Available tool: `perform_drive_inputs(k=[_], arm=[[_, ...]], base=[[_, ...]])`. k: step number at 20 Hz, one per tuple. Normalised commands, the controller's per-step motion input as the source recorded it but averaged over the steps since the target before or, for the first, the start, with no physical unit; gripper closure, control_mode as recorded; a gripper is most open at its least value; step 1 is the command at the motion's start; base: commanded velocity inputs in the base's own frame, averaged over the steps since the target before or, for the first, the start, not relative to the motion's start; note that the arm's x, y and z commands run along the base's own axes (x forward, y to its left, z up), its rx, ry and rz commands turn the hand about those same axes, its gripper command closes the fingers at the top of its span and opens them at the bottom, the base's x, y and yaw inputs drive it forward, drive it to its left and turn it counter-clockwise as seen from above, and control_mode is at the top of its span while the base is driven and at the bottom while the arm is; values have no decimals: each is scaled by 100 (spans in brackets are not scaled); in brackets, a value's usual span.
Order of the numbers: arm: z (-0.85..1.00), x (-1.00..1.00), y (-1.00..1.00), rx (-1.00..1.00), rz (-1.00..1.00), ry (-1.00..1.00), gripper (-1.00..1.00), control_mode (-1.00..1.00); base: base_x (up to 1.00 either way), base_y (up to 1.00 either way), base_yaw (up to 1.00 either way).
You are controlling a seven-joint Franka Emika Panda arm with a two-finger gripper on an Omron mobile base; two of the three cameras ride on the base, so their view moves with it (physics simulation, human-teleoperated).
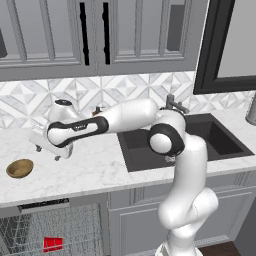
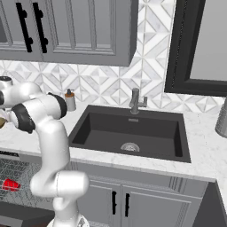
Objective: Pick up the cup and bowl from the counter, place them in the dishwasher, and close the dishwasher door.
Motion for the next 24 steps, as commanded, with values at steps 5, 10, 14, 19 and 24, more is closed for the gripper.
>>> perform_drive_inputs(k=[5,10,14,19,24], arm=[[-15,31,24,1,9,-3,-100,-100],[-4,27,24,0,15,0,-100,-100],[-11,23,31,0,12,-1,-100,-100],[-18,20,26,0,11,-2,-100,-100],[-16,23,25,-1,3,-5,-100,-100]], base=[[0,0,0],[0,0,0],[0,0,0],[0,0,0],[0,0,0]])
